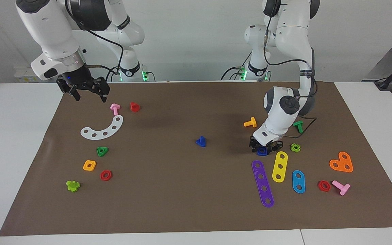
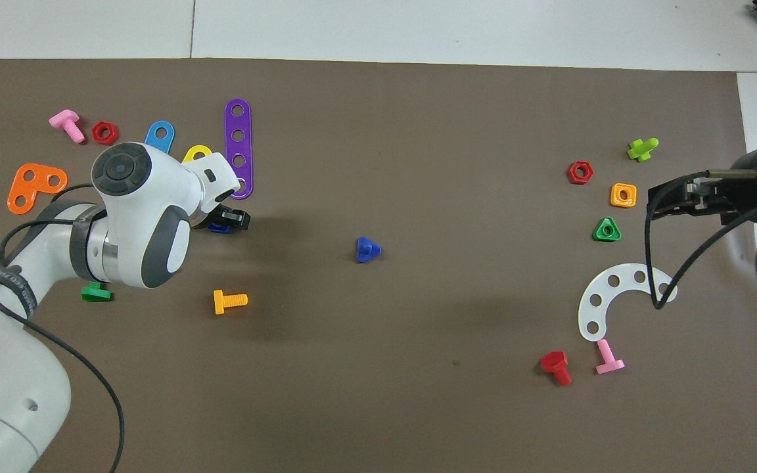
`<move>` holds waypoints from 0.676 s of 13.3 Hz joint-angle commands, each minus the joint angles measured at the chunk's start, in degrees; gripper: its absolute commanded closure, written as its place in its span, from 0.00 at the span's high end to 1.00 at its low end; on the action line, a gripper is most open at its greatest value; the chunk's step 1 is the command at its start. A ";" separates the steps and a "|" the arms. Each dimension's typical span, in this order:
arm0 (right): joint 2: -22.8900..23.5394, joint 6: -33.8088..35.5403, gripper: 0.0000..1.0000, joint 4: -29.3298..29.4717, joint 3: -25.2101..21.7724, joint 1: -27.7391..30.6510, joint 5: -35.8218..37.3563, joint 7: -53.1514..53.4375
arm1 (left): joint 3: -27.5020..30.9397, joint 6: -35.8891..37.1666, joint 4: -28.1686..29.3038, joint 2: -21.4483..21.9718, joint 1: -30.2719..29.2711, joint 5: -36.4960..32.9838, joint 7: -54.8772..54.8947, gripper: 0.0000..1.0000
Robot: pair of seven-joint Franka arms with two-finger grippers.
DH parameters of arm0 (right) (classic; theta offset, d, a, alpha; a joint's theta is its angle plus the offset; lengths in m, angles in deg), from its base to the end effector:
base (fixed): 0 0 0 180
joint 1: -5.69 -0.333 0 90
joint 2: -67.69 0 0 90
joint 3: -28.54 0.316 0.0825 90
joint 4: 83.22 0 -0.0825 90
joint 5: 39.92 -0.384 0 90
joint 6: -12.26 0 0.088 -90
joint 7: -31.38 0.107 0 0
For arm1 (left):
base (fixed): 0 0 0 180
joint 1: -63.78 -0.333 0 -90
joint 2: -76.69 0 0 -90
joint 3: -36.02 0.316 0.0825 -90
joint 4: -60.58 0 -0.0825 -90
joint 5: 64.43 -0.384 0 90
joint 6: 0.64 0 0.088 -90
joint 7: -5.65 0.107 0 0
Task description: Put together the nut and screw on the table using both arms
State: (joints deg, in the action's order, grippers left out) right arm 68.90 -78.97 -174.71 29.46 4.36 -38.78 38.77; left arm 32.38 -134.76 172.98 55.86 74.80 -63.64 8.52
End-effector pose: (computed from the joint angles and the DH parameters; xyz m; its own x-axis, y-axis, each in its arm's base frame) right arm 0.5615 0.0199 0.6023 0.9958 -0.0891 -0.0229 -0.0886 -0.9958 0.0227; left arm 0.5958 -0.1544 0.2909 0.9576 -0.2877 0.0175 -0.2881 -0.9571 0.0318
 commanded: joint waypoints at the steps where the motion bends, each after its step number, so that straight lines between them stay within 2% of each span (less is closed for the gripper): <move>1: 0.02 0.45 1.00 0.26 0.05 0.36 -1.49 -1.76 | 0.74 1.32 2.30 2.45 0.41 0.71 0.82 0.54; 2: 0.02 0.45 1.00 0.26 0.05 0.36 -1.49 -1.76 | 0.74 1.41 2.30 2.45 0.41 0.71 0.82 0.44; 3: 0.02 0.45 1.00 0.26 0.05 0.36 -1.49 -1.76 | 0.74 1.76 2.21 2.45 0.50 0.71 0.74 0.30; 4: 0.02 0.45 1.00 0.26 0.05 0.36 -1.58 -1.76 | 0.74 2.28 1.86 2.45 0.50 0.71 0.74 0.08; 5: 0.02 0.45 1.00 0.26 0.05 0.36 -1.49 -1.76 | 0.74 2.20 1.51 2.36 0.50 0.71 0.65 0.00; 7: 0.02 0.45 1.00 0.26 0.05 0.36 -1.49 -1.76 | 0.57 2.02 -0.77 1.67 0.50 0.88 -0.14 0.00; 9: 0.02 0.45 1.00 0.26 0.05 0.36 -1.58 -1.76 | 0.56 2.02 -3.93 1.13 2.68 6.12 -4.25 0.00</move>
State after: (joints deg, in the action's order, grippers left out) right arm 68.90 -78.97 -174.71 29.46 4.36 -38.78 38.77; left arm 32.38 -133.48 171.33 56.71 74.92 -61.24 7.27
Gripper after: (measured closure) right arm 0.000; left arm 0.533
